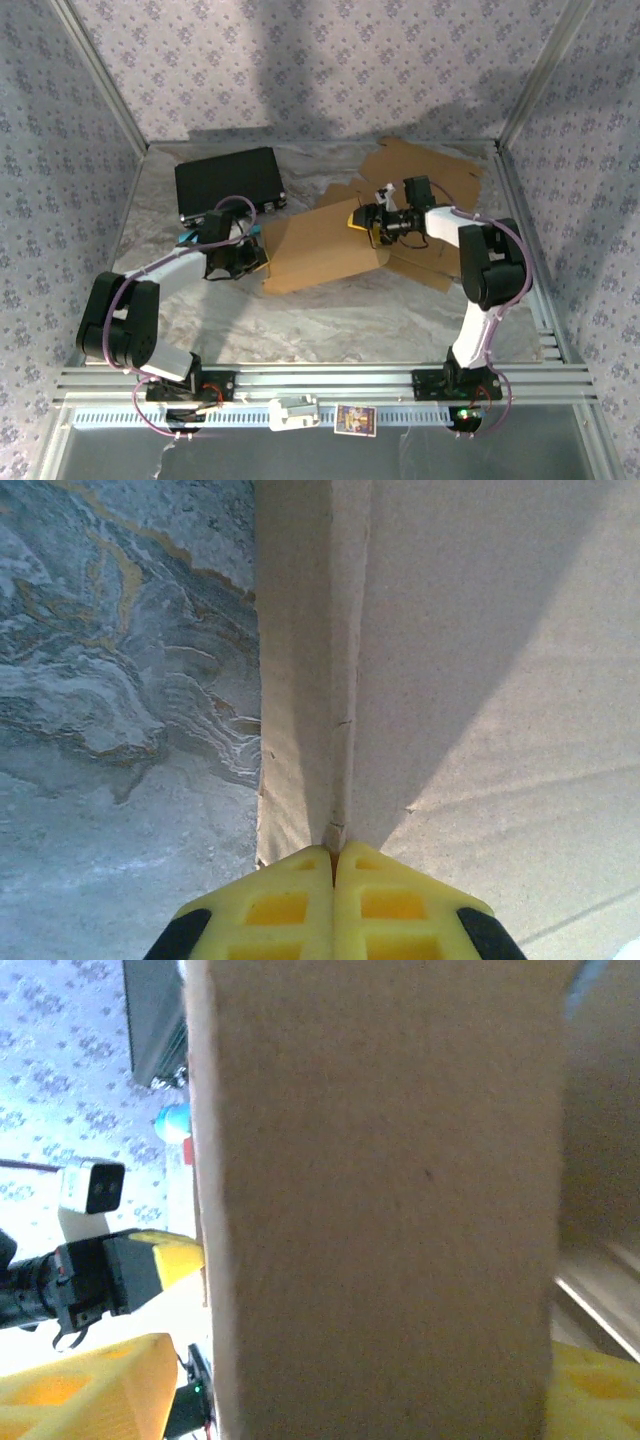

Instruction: Fold the paper box

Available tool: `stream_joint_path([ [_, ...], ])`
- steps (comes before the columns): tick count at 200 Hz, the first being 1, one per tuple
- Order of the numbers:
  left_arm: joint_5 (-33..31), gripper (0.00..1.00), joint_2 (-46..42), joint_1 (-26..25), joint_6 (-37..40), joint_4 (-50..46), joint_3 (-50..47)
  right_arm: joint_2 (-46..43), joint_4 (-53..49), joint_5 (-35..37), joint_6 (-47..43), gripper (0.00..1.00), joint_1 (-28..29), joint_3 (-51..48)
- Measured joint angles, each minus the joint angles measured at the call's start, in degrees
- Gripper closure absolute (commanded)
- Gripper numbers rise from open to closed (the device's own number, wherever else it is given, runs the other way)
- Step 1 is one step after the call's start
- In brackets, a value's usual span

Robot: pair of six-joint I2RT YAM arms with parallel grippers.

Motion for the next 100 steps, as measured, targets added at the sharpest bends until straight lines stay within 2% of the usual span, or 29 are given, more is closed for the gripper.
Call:
stream_joint_path([
  [22,0.0,0.96,0.1,0.3,0.0,0.0,0.0,0.9,0.6,-2.0,0.6,0.29,0.9,0.4],
  [39,0.0,0.92,0.1,0.5,0.0,0.0,0.0,1.0,1.2,-3.4,2.1,0.31,1.7,0.4],
  [100,-2.9,0.59,-3.0,0.7,-2.6,-4.5,2.0,1.0,1.0,-5.8,9.0,0.38,1.1,0.4],
])
